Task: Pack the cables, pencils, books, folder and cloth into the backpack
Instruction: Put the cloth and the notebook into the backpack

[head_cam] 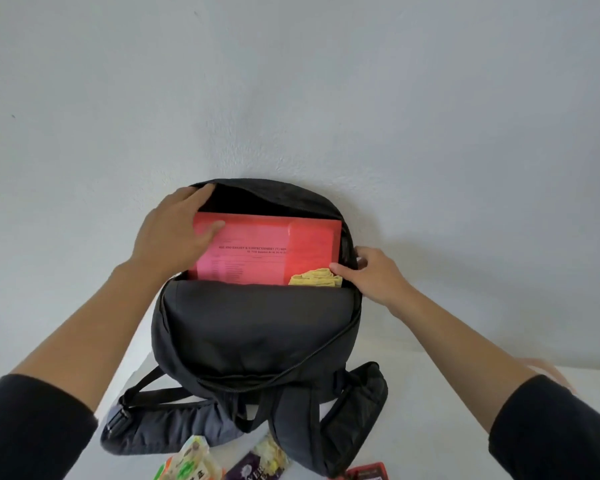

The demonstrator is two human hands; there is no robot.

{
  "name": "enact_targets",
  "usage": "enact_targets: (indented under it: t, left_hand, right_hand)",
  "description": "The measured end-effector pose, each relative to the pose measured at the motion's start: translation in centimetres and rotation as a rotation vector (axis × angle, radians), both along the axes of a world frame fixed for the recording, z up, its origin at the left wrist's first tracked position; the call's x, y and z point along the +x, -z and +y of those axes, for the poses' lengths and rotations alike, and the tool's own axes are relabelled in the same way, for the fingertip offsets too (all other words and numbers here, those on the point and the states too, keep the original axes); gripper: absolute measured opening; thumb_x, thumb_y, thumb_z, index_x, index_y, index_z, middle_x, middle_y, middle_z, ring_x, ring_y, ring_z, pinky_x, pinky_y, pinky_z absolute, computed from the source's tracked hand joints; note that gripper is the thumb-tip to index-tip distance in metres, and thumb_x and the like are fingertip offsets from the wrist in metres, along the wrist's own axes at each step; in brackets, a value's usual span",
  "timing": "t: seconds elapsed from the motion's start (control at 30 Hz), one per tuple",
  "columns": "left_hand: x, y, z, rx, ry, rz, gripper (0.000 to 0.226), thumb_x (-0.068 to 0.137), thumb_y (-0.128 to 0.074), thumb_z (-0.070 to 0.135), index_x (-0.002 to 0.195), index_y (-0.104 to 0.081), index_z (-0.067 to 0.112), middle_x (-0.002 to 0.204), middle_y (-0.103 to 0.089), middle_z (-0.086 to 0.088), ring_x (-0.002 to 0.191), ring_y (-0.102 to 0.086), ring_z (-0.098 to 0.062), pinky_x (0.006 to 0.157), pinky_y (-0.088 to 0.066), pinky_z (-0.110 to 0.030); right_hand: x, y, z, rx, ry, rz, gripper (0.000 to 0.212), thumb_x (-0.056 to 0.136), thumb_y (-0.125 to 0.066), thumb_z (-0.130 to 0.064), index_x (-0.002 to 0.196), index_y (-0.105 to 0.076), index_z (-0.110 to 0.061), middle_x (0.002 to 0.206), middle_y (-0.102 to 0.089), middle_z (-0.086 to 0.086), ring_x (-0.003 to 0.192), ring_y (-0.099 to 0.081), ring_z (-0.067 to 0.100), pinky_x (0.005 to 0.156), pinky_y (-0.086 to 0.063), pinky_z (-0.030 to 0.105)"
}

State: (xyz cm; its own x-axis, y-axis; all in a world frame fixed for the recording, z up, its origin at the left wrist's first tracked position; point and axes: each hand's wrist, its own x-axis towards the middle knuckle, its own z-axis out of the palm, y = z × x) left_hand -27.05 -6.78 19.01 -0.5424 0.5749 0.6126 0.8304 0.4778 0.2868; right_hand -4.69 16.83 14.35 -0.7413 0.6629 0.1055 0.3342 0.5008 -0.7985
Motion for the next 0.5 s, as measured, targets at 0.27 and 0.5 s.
enact_targets:
  t: [0.27,0.5]
  left_hand:
    - [6.6,1.2,1.5,-0.013,0.379,0.09,0.014,0.096,-0.066,0.038,0.104,-0.07,0.027,0.097,-0.061,0.011,0.087,-0.056,-0.004,0.084,-0.05,-0.038]
    - [11.5,3.6,3.5,-0.317,0.458,-0.012,0.039,0.089,-0.056,0.071,0.105,-0.058,0.035,0.101,-0.055,0.015,0.097,-0.057,-0.008,0.086,-0.05,-0.034]
  right_hand:
    - [1.2,2.4,-0.8,-0.232,0.113,0.006,0.047,0.099,-0.053,-0.057,0.091,-0.05,-0.011,0.078,-0.056,0.005,0.066,-0.054,0.021,0.055,-0.046,0.03]
    - [3.0,2.4,-0.7,-0.606,-0.012,0.071,0.04,0.097,-0.064,-0.05,0.077,-0.056,-0.016,0.058,-0.036,-0.003,0.049,-0.032,0.014,0.05,-0.027,0.026]
